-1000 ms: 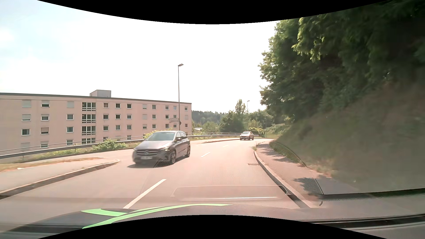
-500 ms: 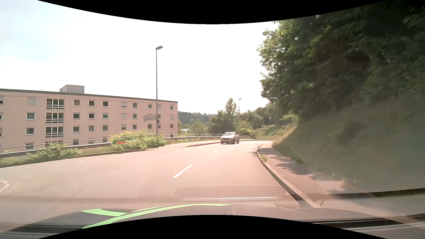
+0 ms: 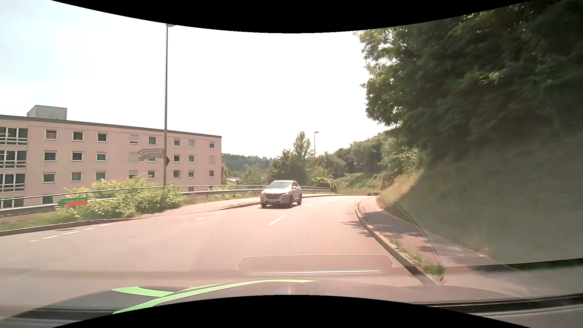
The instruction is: Follow the waypoints while adhering to traffic rules and regulations
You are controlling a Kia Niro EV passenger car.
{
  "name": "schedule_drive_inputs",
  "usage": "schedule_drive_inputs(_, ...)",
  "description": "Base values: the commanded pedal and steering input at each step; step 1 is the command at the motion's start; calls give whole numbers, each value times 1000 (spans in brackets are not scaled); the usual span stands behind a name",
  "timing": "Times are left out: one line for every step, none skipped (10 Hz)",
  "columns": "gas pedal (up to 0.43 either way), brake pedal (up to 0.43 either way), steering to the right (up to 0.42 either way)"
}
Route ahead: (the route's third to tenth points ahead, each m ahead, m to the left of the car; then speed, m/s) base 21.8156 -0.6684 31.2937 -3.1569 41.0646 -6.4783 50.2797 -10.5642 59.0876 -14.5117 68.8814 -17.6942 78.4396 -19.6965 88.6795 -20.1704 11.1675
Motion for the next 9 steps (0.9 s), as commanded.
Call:
schedule_drive_inputs(28, 0, 58)
schedule_drive_inputs(39, 0, 59)
schedule_drive_inputs(39, 0, 59)
schedule_drive_inputs(47, 0, 60)
schedule_drive_inputs(59, 0, 60)
schedule_drive_inputs(59, 0, 60)
schedule_drive_inputs(59, 0, 60)
schedule_drive_inputs(67, 0, 60)
schedule_drive_inputs(67, 0, 60)
